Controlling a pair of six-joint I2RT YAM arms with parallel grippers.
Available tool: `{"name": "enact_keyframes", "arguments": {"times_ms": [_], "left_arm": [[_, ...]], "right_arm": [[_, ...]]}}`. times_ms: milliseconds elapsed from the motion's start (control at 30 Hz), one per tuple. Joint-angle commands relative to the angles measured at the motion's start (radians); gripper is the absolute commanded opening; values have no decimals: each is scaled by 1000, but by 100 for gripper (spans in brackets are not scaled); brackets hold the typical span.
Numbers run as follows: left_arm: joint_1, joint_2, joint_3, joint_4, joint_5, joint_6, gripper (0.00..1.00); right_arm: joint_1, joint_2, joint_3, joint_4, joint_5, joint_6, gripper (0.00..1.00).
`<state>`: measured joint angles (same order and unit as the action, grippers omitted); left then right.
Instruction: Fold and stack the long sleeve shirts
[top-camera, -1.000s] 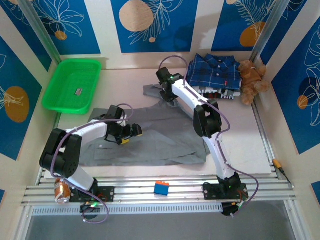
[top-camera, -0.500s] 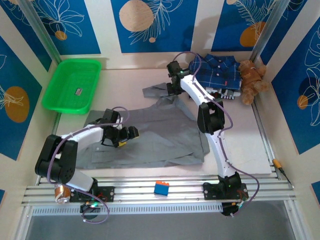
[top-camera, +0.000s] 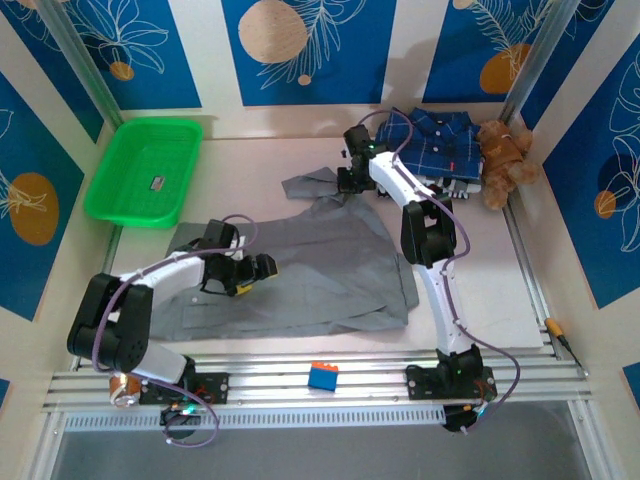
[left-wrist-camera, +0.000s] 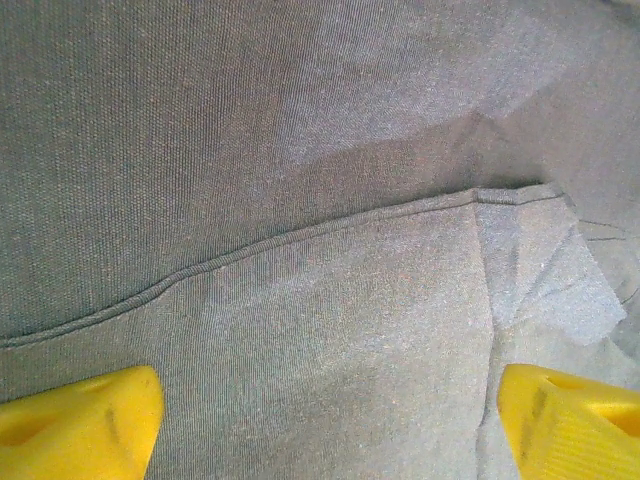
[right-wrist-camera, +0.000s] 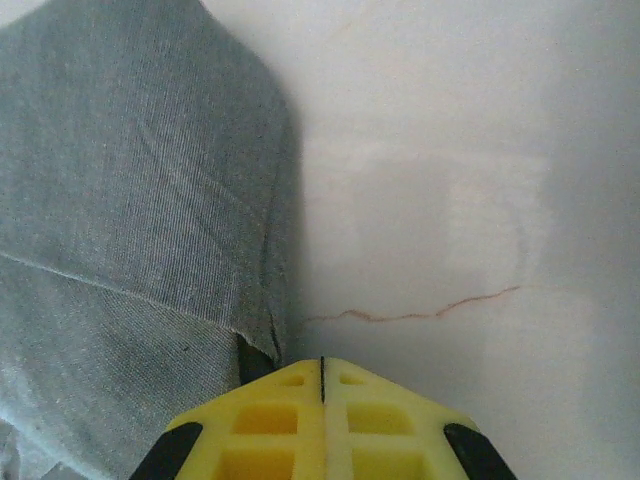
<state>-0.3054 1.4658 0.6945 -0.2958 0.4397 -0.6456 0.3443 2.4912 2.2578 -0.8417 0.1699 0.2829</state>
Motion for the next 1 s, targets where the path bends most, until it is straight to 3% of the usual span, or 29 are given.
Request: {"name": "enact_keyframes", "arguments": {"times_ms": [0,100,300,767,967], "left_arm": [[11,-12,-12,-68,32,17,88],[11,-16,4,-72,42,19,88],[12,-6,24,-69,54,27,88],[21,25,52,-90,54,59,88],[22,36,66,-100,53,66,88]], "right_arm": [[-10,-80,-26,34,-43,8,7],[-19,-94,-46,42,-39,-14,21],[-39,-113,-73,52,-45,-62,36],[-62,-68,-79,41,-221,-173,44],[-59,-34,-52,26,-206,-185,44]]}}
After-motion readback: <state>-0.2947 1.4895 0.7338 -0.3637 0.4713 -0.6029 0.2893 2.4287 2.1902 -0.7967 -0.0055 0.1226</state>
